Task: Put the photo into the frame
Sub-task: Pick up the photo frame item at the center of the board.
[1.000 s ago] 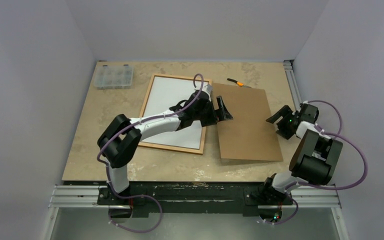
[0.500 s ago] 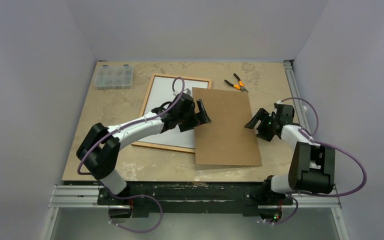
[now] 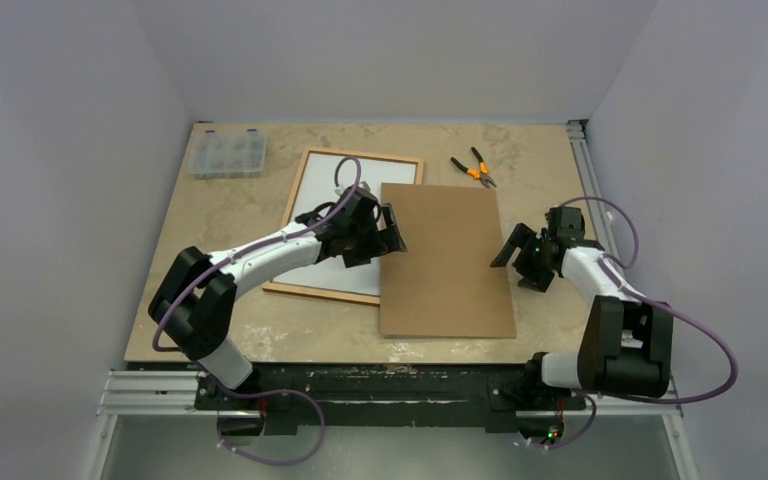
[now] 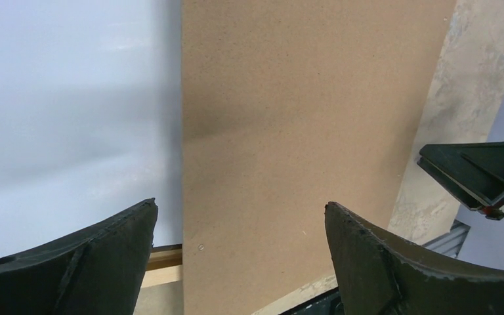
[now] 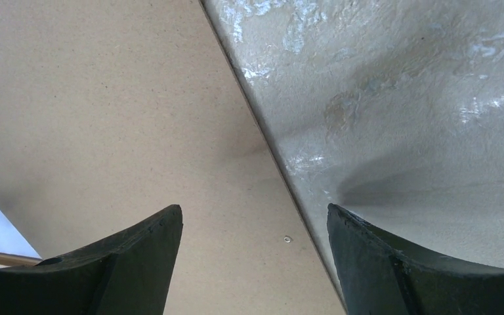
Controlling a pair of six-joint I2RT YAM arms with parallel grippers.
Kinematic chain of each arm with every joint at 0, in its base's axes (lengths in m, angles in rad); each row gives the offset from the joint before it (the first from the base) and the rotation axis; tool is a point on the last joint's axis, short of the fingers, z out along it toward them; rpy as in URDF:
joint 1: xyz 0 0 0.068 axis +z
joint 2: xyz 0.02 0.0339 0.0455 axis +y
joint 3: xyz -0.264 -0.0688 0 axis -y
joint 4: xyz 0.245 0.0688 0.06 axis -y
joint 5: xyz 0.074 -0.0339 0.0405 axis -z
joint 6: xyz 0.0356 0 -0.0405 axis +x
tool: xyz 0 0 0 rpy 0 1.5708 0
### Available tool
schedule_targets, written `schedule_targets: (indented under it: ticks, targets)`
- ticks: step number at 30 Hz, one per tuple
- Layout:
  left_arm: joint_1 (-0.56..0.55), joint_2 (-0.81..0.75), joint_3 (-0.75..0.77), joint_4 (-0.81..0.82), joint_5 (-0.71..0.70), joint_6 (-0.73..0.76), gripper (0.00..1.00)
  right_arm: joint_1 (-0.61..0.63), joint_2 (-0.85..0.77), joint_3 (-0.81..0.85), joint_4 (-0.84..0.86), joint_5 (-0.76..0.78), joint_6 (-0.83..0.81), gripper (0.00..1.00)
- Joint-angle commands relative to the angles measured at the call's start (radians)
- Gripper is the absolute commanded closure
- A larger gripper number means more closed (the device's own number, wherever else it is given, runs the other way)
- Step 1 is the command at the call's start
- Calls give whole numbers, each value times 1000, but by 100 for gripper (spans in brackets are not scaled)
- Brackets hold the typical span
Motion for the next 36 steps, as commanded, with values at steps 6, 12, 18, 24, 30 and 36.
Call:
schedule_targets:
  ticks: [6,12,18,24,30,36]
  targets:
    - [40,75,-92,275,188,-24,8,-1,92,-30,86,-115,-23,21]
    - [46,100,-104,317,206,-25,9,-1,142,-67,129,-138,-24,21]
    - [46,82,-131,429,264,-27,12,0,171,-72,151,-168,-23,23]
    - [44,33,-163,528,341,-48,17,0,188,-79,162,-189,-31,23]
    - [44,-86,-170,491,333,-33,19,0,189,-87,172,-236,-31,24]
    - [43,-152,-165,507,355,-60,19,0,173,-94,187,-292,-29,24]
